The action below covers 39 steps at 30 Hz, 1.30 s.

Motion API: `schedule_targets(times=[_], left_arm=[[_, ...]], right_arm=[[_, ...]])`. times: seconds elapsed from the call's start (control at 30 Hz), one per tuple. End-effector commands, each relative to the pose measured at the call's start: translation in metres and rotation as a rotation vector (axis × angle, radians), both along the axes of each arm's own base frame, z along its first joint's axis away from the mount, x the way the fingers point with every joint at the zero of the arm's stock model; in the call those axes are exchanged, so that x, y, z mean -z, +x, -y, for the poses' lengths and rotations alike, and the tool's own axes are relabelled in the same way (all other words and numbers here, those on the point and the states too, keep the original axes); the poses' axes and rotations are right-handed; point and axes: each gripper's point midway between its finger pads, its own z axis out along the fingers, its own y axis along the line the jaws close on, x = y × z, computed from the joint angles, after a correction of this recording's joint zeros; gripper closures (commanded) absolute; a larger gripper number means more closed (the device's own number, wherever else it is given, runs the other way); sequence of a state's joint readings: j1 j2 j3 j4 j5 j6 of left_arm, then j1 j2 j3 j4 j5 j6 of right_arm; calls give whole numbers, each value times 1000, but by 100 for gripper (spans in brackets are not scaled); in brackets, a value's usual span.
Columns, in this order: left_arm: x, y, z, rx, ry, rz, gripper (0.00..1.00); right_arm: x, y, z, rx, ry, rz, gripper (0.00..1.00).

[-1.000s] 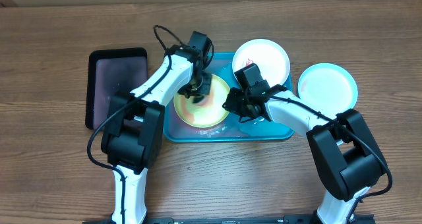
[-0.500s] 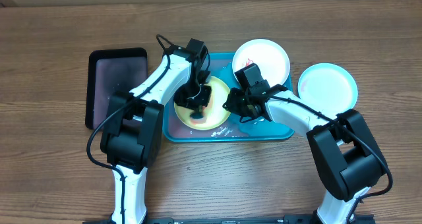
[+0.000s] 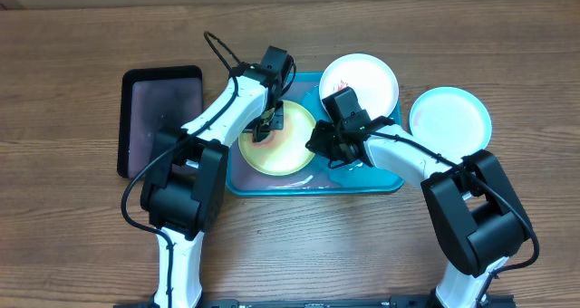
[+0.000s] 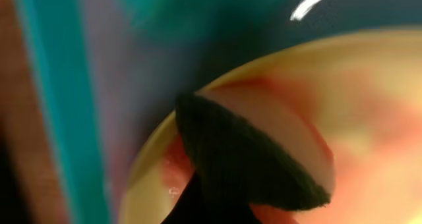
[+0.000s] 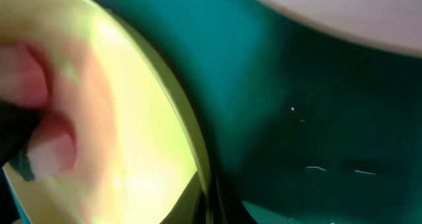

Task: Clean dirty plates on tray and stack at the side
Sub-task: 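Scrub the yellow plate with the sponge while right gripper holds rim, then lift the sponge away and raise the yellow plate with right gripper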

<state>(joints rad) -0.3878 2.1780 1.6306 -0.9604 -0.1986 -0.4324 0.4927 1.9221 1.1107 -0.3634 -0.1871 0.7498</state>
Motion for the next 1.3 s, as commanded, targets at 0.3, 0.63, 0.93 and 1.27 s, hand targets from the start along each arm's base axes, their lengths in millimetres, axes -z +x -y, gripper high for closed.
schedule_targets(times=[0.3,0.63,0.93,1.27], left_arm=[[-7,-79,93,555,-612,-328,96],[-28,17,52,233,-269,-21,96],[-120,72,21,82,-202,186,96],[-108,58,1,40,-183,105,96]], right_arm=[[1,3,3,12,-9,1,95],[2,2,4,11,-11,-3,96],[-10,-3,-2,-34,15,-12,96],[-89,-7,30,-80,-233,149,96]])
